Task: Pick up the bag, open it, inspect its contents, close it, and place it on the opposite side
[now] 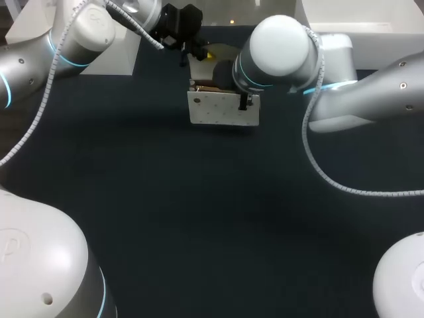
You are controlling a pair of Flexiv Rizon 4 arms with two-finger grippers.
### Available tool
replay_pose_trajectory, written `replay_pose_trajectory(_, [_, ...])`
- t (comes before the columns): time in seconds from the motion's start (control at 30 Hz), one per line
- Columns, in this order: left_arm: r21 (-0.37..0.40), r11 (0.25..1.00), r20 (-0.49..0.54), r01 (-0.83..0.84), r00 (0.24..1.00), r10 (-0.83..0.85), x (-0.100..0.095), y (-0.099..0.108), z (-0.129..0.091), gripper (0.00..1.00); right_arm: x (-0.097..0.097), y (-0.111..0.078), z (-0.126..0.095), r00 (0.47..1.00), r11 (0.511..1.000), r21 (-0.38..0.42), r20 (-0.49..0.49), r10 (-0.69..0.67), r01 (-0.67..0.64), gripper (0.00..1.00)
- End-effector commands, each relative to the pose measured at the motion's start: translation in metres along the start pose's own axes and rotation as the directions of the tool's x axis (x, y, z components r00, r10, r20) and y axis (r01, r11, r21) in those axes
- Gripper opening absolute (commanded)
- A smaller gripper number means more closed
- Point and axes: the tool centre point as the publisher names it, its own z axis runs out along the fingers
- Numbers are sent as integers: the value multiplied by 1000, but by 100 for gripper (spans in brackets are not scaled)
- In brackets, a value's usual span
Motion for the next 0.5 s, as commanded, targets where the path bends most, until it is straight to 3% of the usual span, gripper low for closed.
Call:
replay_pose_trajectory(0.03, [19, 1000, 1, 8, 1000, -8, 3, 0, -2, 0, -2, 4, 11, 999, 1000, 7, -31, -8, 8, 0])
replay_pose_trajectory(0.5, [57, 997, -35, 55, 998, -53, 5, 4, -3, 0, 25, 6, 23, 988, 999, 3, -148, -35, 36, 0])
